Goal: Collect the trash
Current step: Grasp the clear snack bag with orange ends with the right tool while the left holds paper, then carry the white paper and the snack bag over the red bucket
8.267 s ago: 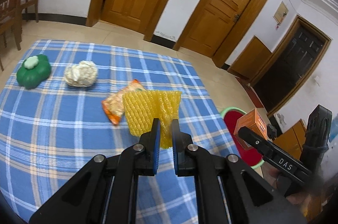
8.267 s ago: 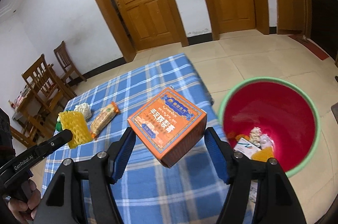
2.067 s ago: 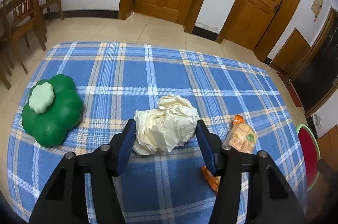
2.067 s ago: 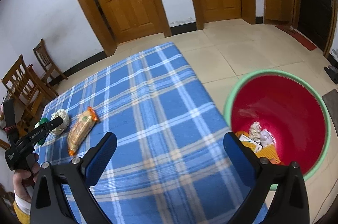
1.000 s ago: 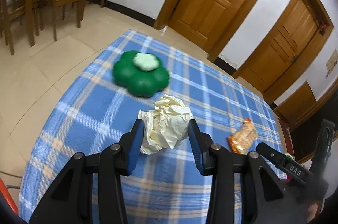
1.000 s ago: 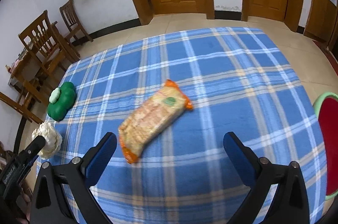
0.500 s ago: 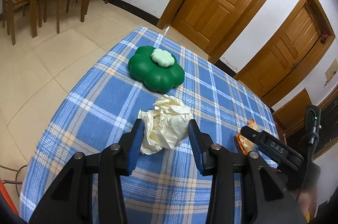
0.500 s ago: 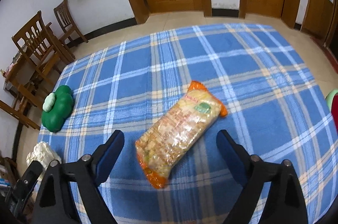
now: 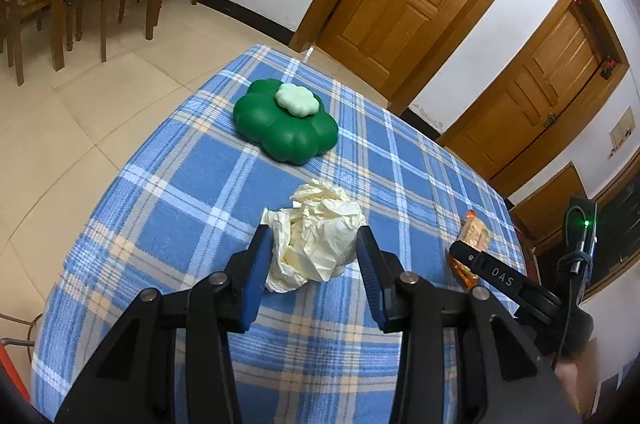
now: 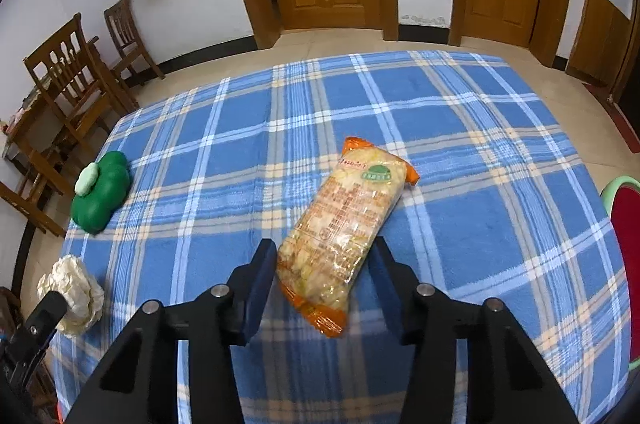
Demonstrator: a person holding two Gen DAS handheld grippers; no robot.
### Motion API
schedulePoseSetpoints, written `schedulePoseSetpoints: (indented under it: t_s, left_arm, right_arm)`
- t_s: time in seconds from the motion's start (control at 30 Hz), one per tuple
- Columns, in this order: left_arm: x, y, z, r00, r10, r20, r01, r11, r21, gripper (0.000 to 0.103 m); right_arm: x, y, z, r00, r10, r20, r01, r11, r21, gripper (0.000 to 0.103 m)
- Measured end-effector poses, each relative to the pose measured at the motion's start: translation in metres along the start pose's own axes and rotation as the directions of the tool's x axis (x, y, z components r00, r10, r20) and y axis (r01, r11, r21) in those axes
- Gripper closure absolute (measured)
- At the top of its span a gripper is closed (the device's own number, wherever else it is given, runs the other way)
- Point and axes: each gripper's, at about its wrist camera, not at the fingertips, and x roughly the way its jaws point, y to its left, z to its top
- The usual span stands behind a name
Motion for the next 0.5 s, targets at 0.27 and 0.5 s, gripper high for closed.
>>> schedulePoseSetpoints:
  t_s: [0.27, 0.5]
  left_arm:
    - [-0.007, -0.014, -0.007, 1.000, -0.020, -0.009, 0.021, 0.999, 0.029, 0.060]
    - [-0.013, -0.027, -0.014, 0.999, -0.034, -0.023, 0.035, 0.998, 0.052, 0.060]
  right_arm:
    - [-0.018, -0.019, -0.015, 0.999, 0.037, -0.014, -0.037, 0.999, 0.015, 0.058]
    - [-0.039, -0.037, -0.033, 0.999, 0.051, -0.009, -0.051, 0.998, 0.029, 0.058]
